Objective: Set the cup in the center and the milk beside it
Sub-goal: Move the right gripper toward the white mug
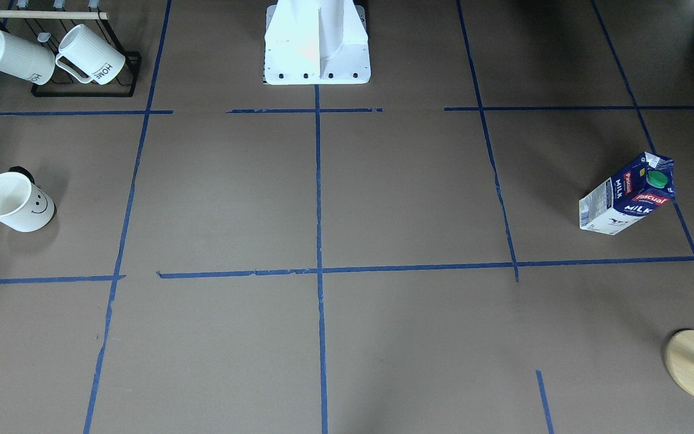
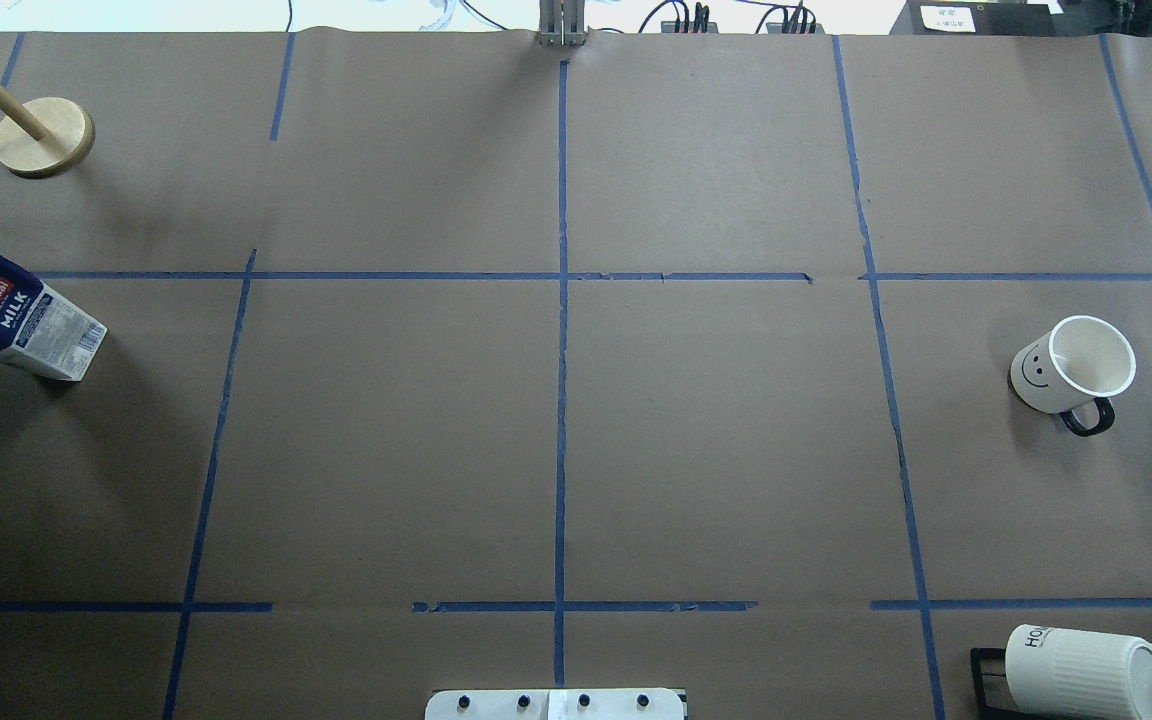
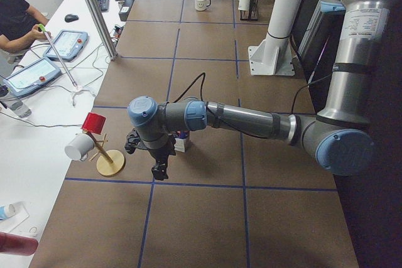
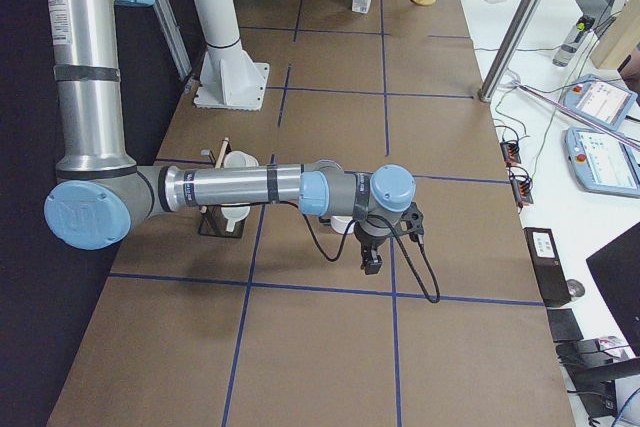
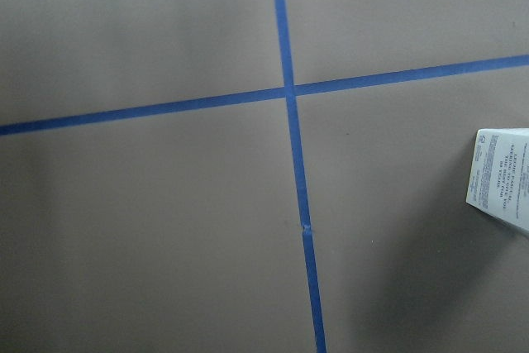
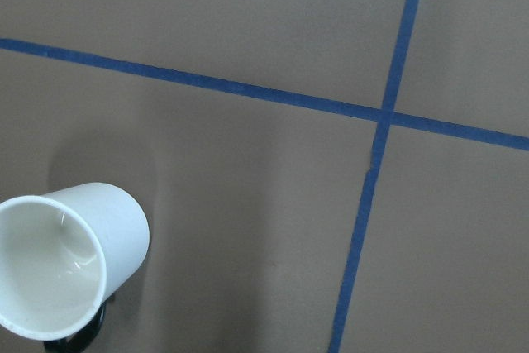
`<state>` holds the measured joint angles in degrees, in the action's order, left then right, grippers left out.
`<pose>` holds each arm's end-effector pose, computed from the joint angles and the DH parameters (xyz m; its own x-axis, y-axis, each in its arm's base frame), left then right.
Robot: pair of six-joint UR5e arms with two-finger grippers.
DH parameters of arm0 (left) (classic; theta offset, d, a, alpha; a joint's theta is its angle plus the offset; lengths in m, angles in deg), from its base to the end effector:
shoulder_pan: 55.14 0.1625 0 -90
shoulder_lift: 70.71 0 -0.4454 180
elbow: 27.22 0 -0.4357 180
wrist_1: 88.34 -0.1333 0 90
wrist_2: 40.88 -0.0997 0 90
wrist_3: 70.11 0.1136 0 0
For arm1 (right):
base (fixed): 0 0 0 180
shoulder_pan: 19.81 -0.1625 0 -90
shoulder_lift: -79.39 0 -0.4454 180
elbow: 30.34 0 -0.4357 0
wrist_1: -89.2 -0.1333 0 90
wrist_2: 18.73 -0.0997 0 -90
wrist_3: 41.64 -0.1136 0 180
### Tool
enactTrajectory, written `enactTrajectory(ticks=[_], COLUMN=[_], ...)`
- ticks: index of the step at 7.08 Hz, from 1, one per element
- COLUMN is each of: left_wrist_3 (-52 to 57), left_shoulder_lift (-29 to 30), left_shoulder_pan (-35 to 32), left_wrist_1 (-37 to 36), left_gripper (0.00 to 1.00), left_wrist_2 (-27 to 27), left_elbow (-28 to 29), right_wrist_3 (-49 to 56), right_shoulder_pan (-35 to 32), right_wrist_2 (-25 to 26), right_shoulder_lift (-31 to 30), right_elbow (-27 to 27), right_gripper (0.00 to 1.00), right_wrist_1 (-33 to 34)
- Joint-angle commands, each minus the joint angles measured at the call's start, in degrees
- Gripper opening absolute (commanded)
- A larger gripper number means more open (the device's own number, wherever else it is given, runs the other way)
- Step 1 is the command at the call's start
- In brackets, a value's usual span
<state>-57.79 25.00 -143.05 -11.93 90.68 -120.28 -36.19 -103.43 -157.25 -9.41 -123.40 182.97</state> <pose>-0.0372 -0.5689 0.6323 0.7248 0.1847 -0.6638 -0.1955 0.9789 0.0590 -0.0126 -0.5461 0.6498 0.6440 -0.1740 0.7450 0.1731 0.9817 0.0797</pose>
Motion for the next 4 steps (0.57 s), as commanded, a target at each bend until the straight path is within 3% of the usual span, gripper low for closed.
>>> enactTrajectory(ticks=[1,3,4], left_wrist_3=[-0.19,-0.28,-0.28], left_shoulder_lift=[0.0,-0.17,-0.17], left_shoulder_pan=[0.28,0.28,0.28], left_wrist_1=[1.9,1.81,1.81], left_gripper=[1.0,1.0,1.0], left_wrist_2=[0.01,2.18,2.73], left_elbow=[-0.01,-0.46,-0.54], right_wrist_3=[-18.53,-30.9,-32.16], right_shoulder_pan=[6.59,12.41,14.77], right_wrist_2=[0.35,0.97,1.58], right_shoulder_lift=[-2.07,-2.08,-2.17], right_elbow=[1.83,1.66,1.83], right_gripper=[0.99,0.99,0.99], right_wrist_1=[-16.59,-27.1,-27.75])
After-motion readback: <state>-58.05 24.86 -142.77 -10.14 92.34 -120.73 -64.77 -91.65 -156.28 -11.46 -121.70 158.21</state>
